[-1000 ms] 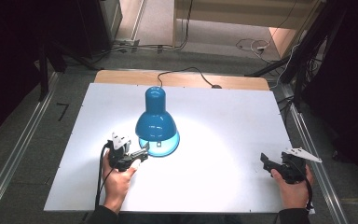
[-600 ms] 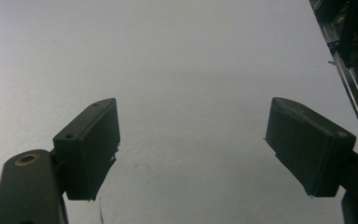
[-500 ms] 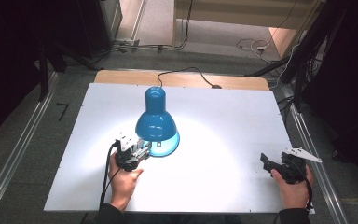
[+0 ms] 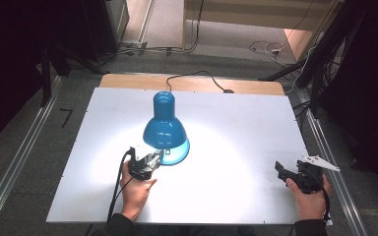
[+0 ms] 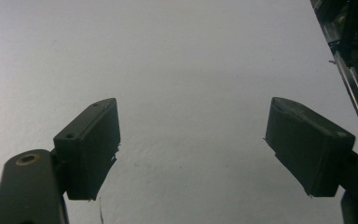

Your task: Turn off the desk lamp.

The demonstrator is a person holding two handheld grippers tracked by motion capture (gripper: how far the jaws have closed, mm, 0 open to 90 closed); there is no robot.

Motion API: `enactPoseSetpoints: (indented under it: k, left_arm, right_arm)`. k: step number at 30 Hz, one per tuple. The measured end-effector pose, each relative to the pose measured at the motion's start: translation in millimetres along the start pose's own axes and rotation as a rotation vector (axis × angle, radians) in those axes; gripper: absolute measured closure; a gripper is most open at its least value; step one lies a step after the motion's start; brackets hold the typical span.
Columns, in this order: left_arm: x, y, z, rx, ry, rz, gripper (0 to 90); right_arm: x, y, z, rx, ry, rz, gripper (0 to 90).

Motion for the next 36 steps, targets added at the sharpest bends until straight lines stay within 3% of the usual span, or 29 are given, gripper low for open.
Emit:
enactPoseSetpoints:
  k: [35, 36]
  left_arm:
    - [1.3, 7.7, -10.1, 0.016, 0.006, -0.018, 90.0]
    - [1.2, 8.4, -11.0, 0.015, 0.012, -0.005, 90.0]
  right_arm:
    - [0.5, -0.4, -0.7, -0.005, -0.004, -0.005, 16.8]
    - [0.5, -0.5, -0.7, -0.006, -0.004, -0.007, 16.7]
Point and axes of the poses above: each handheld gripper's, and its own axes: z roughly backward along the jaws, x roughly out of its underside, y roughly to its right, the point moved 1 cm from there along -z, roughly forward along the jaws, and after that the axes turned 9 degrees about -x, right-handed, at the moved point
